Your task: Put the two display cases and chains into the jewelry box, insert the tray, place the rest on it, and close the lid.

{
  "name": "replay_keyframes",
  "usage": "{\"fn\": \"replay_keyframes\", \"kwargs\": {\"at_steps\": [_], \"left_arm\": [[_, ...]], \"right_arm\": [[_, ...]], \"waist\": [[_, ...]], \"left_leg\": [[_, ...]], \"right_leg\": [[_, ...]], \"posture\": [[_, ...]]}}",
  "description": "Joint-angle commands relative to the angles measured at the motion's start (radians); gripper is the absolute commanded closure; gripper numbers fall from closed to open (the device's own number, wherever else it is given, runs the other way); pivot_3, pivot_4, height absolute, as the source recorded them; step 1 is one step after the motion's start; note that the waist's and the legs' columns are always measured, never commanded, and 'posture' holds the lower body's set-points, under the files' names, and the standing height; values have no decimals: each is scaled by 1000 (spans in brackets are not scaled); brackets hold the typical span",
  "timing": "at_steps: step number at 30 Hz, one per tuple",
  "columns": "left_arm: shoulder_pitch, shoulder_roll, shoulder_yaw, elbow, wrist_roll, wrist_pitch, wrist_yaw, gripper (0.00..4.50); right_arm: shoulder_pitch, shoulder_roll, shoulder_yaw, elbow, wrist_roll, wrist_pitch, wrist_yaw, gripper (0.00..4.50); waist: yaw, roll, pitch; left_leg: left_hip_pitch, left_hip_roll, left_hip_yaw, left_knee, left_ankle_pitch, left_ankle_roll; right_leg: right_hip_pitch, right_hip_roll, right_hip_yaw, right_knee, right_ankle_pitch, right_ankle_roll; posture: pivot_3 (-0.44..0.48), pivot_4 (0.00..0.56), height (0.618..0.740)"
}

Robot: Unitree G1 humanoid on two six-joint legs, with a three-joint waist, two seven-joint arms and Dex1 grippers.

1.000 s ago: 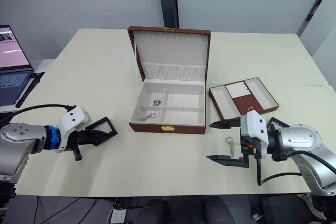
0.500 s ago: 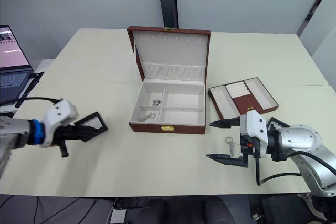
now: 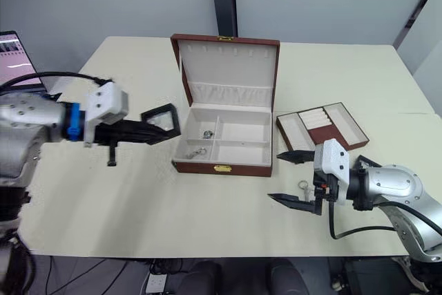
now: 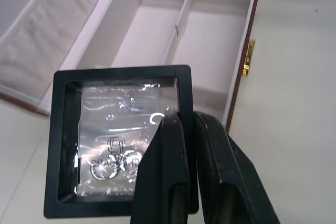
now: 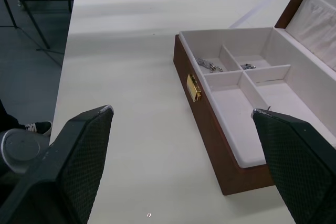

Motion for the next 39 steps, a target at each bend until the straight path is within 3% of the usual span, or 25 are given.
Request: {"fn": "replay_keyframes", "kwargs": {"at_steps": [1,10,18,30,37,39], "left_arm": [[-91,-59,-57,35,45,-15,8,4435],[-268,-287,-217,262,202,-151,45,4435],[-365,-424,-275,519,318,-332,73,4435],[-410,-515,-275,742,416,-532,97,4435],[-423,-541,-264,797,423,-566,94,4435],[-426,-542,-260,799,420,-562,85,3847]], "right_arm": [[-18,17,-18,-35,-28,0,-61,0],[-3,42,-12,-73,-111,35,-188,0],[-17,39,-8,-69,-144,70,-217,0],[-10,49,-11,-92,-151,97,-228,0],[-3,46,-11,-103,-149,107,-235,0],[-2,45,-12,-105,-149,110,-234,0]], "waist": [[-1,0,0],[-2,0,0],[-3,0,0],[-2,0,0],[-2,0,0],[-3,0,0]], "left_leg": [[0,0,0,0,0,0],[-1,0,0,1,0,0],[-1,-1,0,1,0,0],[-1,-1,0,1,0,0],[-1,-1,0,1,0,0],[-1,-1,1,1,0,0]], "right_leg": [[0,0,0,0,0,0],[-1,2,1,0,0,0],[-1,2,1,1,0,0],[-1,2,1,1,0,0],[-1,2,1,1,0,0],[-1,2,1,1,0,0]], "posture": [[0,150,740],[0,150,740],[0,150,740],[0,150,740],[0,150,740],[0,150,740]]}}
